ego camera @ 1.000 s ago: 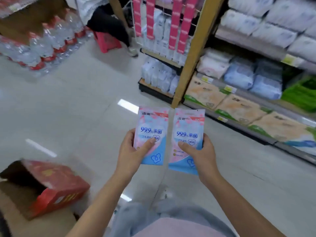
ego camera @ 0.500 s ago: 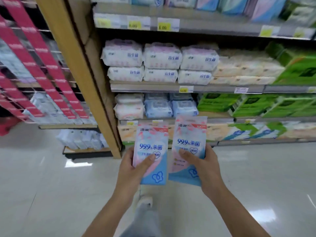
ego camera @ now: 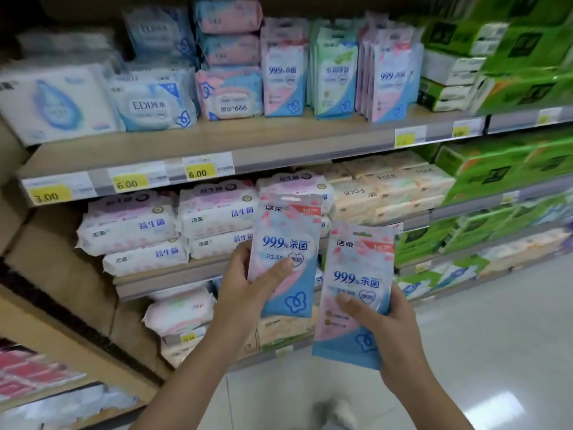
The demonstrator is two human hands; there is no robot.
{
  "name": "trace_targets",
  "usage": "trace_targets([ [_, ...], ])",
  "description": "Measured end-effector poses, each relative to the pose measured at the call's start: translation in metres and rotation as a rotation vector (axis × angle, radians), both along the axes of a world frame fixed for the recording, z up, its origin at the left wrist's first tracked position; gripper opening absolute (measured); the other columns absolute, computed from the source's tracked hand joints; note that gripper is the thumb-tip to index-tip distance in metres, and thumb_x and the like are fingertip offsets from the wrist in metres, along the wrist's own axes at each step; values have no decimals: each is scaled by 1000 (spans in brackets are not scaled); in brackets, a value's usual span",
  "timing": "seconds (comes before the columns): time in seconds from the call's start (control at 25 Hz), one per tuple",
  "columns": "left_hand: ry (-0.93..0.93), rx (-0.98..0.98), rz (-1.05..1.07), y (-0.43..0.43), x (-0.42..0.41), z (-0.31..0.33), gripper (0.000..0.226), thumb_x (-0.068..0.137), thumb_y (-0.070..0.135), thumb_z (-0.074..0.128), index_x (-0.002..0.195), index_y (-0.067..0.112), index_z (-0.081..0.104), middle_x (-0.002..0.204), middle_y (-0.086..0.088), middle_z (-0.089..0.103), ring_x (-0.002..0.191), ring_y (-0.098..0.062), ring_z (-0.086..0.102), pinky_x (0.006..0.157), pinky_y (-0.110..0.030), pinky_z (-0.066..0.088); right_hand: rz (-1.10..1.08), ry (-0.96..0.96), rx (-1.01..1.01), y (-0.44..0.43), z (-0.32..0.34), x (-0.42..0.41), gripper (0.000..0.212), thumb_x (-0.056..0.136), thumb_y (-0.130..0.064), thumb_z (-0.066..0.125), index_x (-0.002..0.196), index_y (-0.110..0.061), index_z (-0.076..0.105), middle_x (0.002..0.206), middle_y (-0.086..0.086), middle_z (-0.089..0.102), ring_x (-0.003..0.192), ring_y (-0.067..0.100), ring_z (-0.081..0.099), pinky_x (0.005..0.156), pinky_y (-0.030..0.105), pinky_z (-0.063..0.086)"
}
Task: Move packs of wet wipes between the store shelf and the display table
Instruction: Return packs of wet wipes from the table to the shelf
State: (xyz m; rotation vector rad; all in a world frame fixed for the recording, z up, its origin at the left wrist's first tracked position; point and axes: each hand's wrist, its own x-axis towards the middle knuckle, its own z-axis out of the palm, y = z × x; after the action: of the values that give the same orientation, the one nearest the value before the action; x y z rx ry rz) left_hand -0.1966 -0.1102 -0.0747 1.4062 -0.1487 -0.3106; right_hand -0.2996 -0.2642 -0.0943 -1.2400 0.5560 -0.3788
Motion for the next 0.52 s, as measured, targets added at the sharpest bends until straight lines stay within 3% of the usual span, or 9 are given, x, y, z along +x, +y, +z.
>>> trace_targets([
  [0.16, -48, -24, 86, -57, 33, 16, 52, 58, 30, 74, 107, 20, 58, 95, 6, 74, 88, -15, 71, 72, -31, 59, 91, -65, -54, -61, 25, 56, 40, 59, -10, 77, 96, -15, 64, 90, 7, 75, 80, 29, 72, 67, 43, 59],
  [0.24, -63, -61, 129, -82, 48, 29, 52, 59, 28, 73, 108, 18, 58, 96, 3, 74, 88, -16, 71, 72, -33, 60, 145, -112, -99, -92, 44, 84, 44, 57, -10, 81, 97, -17, 64, 92, 6, 75, 82, 29, 72, 67, 43, 59],
  [0.36, -97, -132, 203, -113, 68, 54, 48, 60, 21, 71, 105, 17, 59, 92, 4, 75, 82, -12, 72, 63, -24, 57, 237, -180, -166, -129, 77, 121, 49, 57, -9, 86, 100, -19, 64, 95, 5, 74, 85, 27, 72, 68, 43, 58],
  [0.52, -152, -190, 271, -130, 90, 78, 45, 60, 18, 71, 103, 13, 59, 89, 3, 76, 79, -11, 71, 60, -19, 54, 287, -248, -212, -151, 105, 159, 40, 57, -14, 76, 95, -21, 65, 91, 1, 75, 82, 25, 72, 67, 42, 60],
])
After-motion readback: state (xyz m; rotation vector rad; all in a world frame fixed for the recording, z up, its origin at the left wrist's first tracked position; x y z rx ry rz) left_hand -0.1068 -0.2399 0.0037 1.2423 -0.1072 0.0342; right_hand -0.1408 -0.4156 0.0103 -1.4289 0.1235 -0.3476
